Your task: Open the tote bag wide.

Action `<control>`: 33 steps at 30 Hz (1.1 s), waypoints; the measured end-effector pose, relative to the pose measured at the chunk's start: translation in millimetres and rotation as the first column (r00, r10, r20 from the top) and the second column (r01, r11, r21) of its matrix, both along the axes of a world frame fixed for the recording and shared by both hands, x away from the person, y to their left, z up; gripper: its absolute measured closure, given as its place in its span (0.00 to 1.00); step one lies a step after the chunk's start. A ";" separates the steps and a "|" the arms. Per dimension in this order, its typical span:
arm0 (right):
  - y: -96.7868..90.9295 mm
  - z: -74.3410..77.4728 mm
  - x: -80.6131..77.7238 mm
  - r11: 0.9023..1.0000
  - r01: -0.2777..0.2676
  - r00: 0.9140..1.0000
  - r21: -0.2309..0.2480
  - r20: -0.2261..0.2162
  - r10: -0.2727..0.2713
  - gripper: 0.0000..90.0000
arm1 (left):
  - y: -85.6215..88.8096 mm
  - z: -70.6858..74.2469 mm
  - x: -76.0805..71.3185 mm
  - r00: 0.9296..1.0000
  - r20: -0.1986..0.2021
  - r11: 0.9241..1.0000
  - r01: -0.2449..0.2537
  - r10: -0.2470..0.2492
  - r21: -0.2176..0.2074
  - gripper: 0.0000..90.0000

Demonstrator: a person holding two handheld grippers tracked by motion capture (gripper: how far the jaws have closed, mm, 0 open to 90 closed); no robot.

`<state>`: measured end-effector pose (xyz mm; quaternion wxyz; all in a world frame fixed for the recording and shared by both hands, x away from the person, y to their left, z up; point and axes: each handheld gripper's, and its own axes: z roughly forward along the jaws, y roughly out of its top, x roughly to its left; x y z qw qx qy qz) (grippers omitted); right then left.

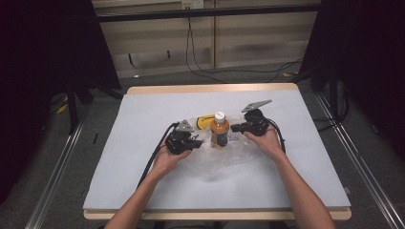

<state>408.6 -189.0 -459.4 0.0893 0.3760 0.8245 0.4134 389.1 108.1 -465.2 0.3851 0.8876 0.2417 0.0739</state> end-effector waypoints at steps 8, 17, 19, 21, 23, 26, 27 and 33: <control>-11.1 -1.2 -8.9 1.000 0.015 1.000 0.016 0.014 -0.015 1.00 | 14.5 -14.1 15.2 0.996 -0.025 0.996 -0.085 0.084 -0.031 1.00; -24.4 6.1 -33.7 0.997 0.018 0.998 0.070 0.057 -0.022 1.00 | 28.8 19.9 -7.8 0.999 0.031 0.980 -0.036 0.043 -0.197 1.00; -30.2 8.6 -43.2 0.994 0.036 0.995 0.099 0.091 -0.045 1.00 | 35.7 24.5 -14.2 0.998 0.045 0.973 -0.031 0.042 -0.227 0.98; -34.6 12.9 -49.3 0.992 0.058 0.992 0.113 0.105 -0.070 1.00 | 43.9 29.9 -24.8 0.996 0.080 0.972 -0.027 0.047 -0.233 0.95; -40.2 18.8 -58.0 0.984 0.072 0.986 0.165 0.135 -0.094 0.83 | 50.7 32.1 -35.0 0.993 0.104 0.967 -0.032 0.060 -0.253 0.87; -45.9 23.6 -72.5 0.981 0.087 0.979 0.172 0.167 -0.116 0.66 | 62.0 32.7 -43.2 0.992 0.108 0.966 -0.043 0.072 -0.254 0.75; -46.8 24.4 -76.7 0.981 0.088 0.977 0.175 0.176 -0.120 0.56 | 65.0 32.8 -44.9 0.990 0.111 0.965 -0.054 0.085 -0.255 0.69; -52.3 28.7 -100.1 0.979 0.118 0.971 0.167 0.186 -0.149 0.23 | 78.2 33.1 -60.9 0.983 0.131 0.964 -0.094 0.129 -0.250 0.47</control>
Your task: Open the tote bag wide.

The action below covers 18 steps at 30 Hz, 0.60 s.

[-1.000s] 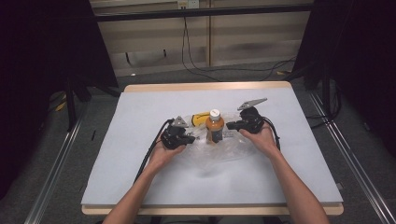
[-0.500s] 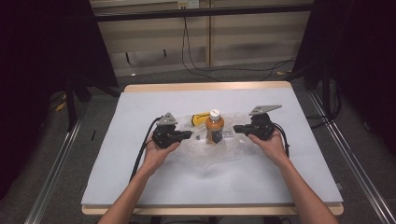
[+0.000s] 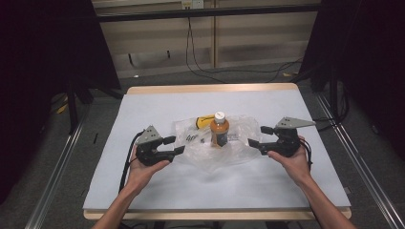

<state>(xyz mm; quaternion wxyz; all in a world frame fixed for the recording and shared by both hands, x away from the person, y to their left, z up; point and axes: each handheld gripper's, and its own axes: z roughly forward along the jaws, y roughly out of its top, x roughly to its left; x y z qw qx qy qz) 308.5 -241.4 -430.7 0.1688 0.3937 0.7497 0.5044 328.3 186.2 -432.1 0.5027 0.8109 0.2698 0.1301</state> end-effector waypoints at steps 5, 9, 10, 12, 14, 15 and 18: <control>-12.3 -1.4 -20.5 0.999 0.033 0.999 0.016 -0.007 -0.033 0.07 | 9.2 1.2 -14.8 1.000 0.013 1.000 -0.026 0.027 -0.014 0.26; -23.1 0.2 -37.9 0.997 0.067 0.997 0.043 0.045 -0.069 0.04 | 15.6 -0.2 -28.6 0.998 0.048 0.997 -0.045 0.048 -0.055 0.16; -24.4 0.7 -41.1 0.996 0.078 0.996 0.045 0.050 -0.080 0.03 | 16.8 -0.6 -31.3 0.997 0.051 0.996 -0.046 0.050 -0.070 0.14; -27.6 1.0 -50.0 0.995 0.083 0.995 0.056 0.059 -0.086 0.03 | 20.3 -0.8 -36.2 0.997 0.059 0.995 -0.043 0.048 -0.086 0.09; -30.1 0.6 -58.7 0.995 0.092 0.993 0.049 0.071 -0.096 0.03 | 25.9 -1.7 -43.1 0.995 0.068 0.993 -0.062 0.069 -0.098 0.08; -32.7 0.0 -65.1 0.993 0.107 0.991 0.052 0.078 -0.111 0.03 | 28.0 -3.5 -45.6 0.994 0.077 0.993 -0.069 0.077 -0.100 0.07; -39.6 -4.1 -75.6 0.985 0.151 0.983 0.082 0.090 -0.158 0.03 | 33.1 -13.7 -50.8 0.992 0.084 0.990 -0.088 0.097 -0.112 0.06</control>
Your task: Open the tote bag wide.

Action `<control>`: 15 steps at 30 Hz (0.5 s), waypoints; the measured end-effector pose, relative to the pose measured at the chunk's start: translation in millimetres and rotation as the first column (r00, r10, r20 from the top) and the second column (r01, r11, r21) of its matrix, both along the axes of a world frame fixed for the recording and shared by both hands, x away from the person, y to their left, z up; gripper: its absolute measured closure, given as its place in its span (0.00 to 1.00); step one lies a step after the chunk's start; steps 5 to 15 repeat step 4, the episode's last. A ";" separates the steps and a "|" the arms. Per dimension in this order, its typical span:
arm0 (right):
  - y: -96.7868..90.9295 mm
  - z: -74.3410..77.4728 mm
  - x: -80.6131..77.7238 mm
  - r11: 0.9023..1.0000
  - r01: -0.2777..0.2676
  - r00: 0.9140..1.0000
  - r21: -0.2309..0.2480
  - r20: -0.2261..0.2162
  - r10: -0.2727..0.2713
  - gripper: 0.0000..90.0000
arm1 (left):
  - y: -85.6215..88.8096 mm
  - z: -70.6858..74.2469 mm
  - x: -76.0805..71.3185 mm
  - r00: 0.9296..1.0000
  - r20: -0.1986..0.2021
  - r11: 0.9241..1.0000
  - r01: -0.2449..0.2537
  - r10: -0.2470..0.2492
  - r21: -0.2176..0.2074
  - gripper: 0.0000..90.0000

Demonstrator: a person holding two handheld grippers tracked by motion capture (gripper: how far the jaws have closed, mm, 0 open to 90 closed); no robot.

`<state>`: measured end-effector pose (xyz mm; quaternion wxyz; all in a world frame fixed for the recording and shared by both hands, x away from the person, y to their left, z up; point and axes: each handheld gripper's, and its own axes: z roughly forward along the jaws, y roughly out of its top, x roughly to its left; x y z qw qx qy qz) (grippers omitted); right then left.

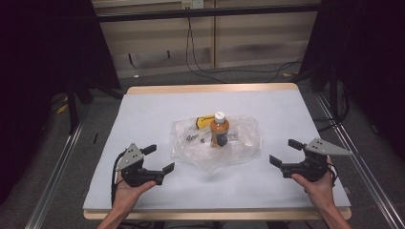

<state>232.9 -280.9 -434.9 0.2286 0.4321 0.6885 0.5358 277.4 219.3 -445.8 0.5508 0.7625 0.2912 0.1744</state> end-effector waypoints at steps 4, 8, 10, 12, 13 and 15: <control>-2.7 -1.3 -5.6 1.000 0.015 1.000 -0.019 0.008 -0.015 0.03 | 4.9 -3.3 -4.0 1.000 -0.018 1.000 -0.020 0.020 0.005 0.06; -2.7 -1.3 -5.6 1.000 0.015 1.000 -0.019 0.008 -0.015 0.03 | 4.9 -3.3 -4.0 1.000 -0.018 1.000 -0.020 0.020 0.005 0.06; -2.7 -1.3 -5.6 1.000 0.015 1.000 -0.019 0.008 -0.015 0.03 | 4.9 -3.3 -4.0 1.000 -0.018 1.000 -0.020 0.020 0.005 0.06; -2.7 -1.3 -5.6 1.000 0.015 1.000 -0.019 0.008 -0.015 0.03 | 4.9 -3.3 -4.0 1.000 -0.018 1.000 -0.020 0.020 0.005 0.06; -2.7 -1.3 -5.6 1.000 0.015 1.000 -0.019 0.008 -0.015 0.03 | 4.9 -3.3 -4.0 1.000 -0.018 1.000 -0.020 0.020 0.005 0.06; -2.7 -1.3 -5.6 1.000 0.015 1.000 -0.019 0.008 -0.015 0.03 | 4.9 -3.3 -4.0 1.000 -0.018 1.000 -0.020 0.020 0.005 0.06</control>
